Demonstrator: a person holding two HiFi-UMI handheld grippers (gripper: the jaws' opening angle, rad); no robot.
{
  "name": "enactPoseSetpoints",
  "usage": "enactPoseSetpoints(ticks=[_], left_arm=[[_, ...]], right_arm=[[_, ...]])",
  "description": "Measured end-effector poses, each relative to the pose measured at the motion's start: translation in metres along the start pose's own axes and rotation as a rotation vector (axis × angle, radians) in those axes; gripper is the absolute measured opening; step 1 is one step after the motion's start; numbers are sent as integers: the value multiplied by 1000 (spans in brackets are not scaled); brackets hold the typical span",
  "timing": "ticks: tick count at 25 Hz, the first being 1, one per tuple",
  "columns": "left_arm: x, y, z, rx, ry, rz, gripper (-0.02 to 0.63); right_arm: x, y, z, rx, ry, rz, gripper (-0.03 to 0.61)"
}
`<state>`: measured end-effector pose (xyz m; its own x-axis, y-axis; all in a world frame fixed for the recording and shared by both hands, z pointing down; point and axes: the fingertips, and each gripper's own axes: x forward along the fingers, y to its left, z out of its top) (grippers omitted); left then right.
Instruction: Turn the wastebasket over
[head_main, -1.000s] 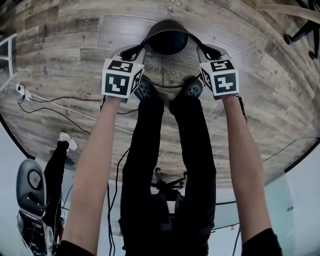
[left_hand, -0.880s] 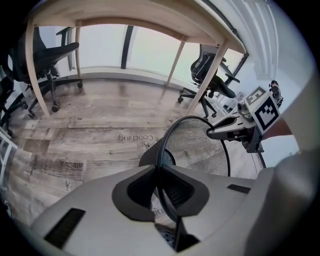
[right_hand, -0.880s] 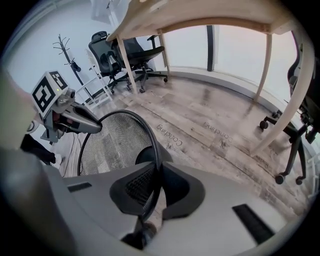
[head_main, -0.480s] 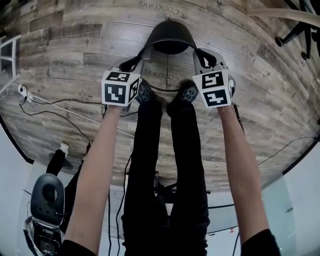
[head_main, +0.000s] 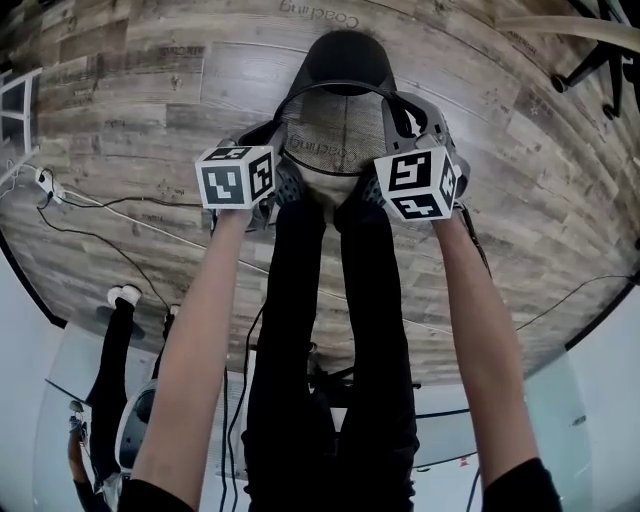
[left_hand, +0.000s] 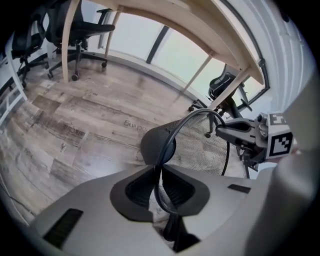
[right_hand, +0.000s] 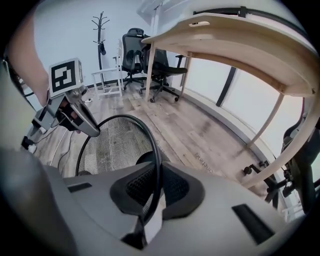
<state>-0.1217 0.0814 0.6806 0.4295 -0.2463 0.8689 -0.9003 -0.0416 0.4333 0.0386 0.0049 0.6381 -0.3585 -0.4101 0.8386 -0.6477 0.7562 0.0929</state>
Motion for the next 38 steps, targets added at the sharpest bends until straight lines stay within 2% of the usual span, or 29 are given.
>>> enactPoseSetpoints(ticks=[5,9,16,20,24,26,34,36,38], left_arm=[[3,2,-5,-53,0,-15,91],[-7,-2,-4,-157,-29,-54,110],[-22,-45,26,-581,-174,-344,141],[-20,-54,45,-741,-251,-424,144],[-16,-60,54,-982,-312,-516,147],[-16,-61,60,-1068,-349,-553,147],[-10,-58,63,-1215,-367,-585,144],[-8,-59,61,-1230,-358,-587,108],[-7,-61,61,-1244,-359,-595,101]], right_arm=[[6,-1,-4,-8,-5,-25,44],[9,1,-3,-16,-12,-57,44],[7,5,1,-65,-37,-96,44],[4,12,4,-118,-57,-99,44],[-4,20,6,-167,-80,-99,44],[-7,25,8,-181,-92,-96,44],[-17,41,13,-235,-133,-74,43],[-19,44,13,-240,-141,-72,43],[-20,44,13,-233,-141,-68,43]])
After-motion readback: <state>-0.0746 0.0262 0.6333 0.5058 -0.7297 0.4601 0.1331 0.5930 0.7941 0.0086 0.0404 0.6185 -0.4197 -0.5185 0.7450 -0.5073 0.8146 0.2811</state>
